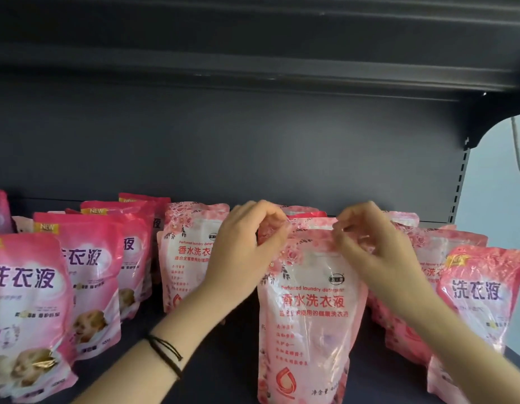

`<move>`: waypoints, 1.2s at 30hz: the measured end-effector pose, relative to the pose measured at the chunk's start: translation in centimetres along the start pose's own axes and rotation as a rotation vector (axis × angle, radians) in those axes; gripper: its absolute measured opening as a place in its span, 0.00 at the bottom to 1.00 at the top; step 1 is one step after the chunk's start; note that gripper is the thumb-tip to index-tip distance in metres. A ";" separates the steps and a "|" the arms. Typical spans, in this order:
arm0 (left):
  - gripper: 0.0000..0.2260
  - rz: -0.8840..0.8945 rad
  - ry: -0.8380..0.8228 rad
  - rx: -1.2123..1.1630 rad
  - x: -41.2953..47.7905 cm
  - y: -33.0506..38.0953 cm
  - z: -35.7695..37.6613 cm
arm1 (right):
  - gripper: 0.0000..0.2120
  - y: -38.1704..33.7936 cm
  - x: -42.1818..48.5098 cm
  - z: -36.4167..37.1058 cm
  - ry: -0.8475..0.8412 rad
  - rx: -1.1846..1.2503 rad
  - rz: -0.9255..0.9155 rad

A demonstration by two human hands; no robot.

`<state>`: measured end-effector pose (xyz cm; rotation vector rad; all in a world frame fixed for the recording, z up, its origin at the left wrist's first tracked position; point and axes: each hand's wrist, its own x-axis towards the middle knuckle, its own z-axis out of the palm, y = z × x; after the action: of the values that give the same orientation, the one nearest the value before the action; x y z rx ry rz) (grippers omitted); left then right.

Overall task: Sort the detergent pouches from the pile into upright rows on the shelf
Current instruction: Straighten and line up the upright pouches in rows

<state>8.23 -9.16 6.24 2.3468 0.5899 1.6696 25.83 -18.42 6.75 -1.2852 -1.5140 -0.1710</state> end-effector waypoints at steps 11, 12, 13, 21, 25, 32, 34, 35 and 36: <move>0.08 0.170 -0.764 0.572 14.7 -3.8 -1.1 | 0.05 1.7 16.6 -2.5 -0.746 -0.766 -0.219; 0.09 0.162 -0.827 0.619 15.4 -4.6 -0.6 | 0.06 2.4 17.7 -2.0 -0.828 -0.784 -0.188; 0.10 0.144 -0.882 0.643 16.0 -5.4 0.0 | 0.08 3.0 18.5 -1.4 -0.900 -0.779 -0.156; 0.07 0.052 -1.045 0.450 17.0 -8.7 1.9 | 0.04 6.4 19.2 1.7 -1.109 -0.795 -0.050; 0.06 0.018 -1.003 0.486 16.0 -9.4 2.1 | 0.08 6.7 18.9 1.5 -1.041 -0.734 0.018; 0.08 -0.181 -0.614 0.237 17.1 -8.4 -2.1 | 0.08 5.1 20.2 0.3 -0.573 0.047 0.271; 0.08 -0.291 -0.408 -0.034 17.4 -7.6 -3.6 | 0.09 3.4 20.9 0.8 -0.409 0.374 0.286; 0.08 -0.340 -0.307 -0.174 17.4 -7.1 -4.2 | 0.09 2.3 21.2 1.2 -0.333 0.481 0.288; 0.07 -0.388 -0.211 -0.306 17.4 -6.6 -4.8 | 0.09 1.0 21.5 1.8 -0.261 0.561 0.293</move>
<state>7.29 3.94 20.21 2.0007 0.6452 1.2277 29.28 -3.62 22.13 -1.0746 -1.4261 0.5936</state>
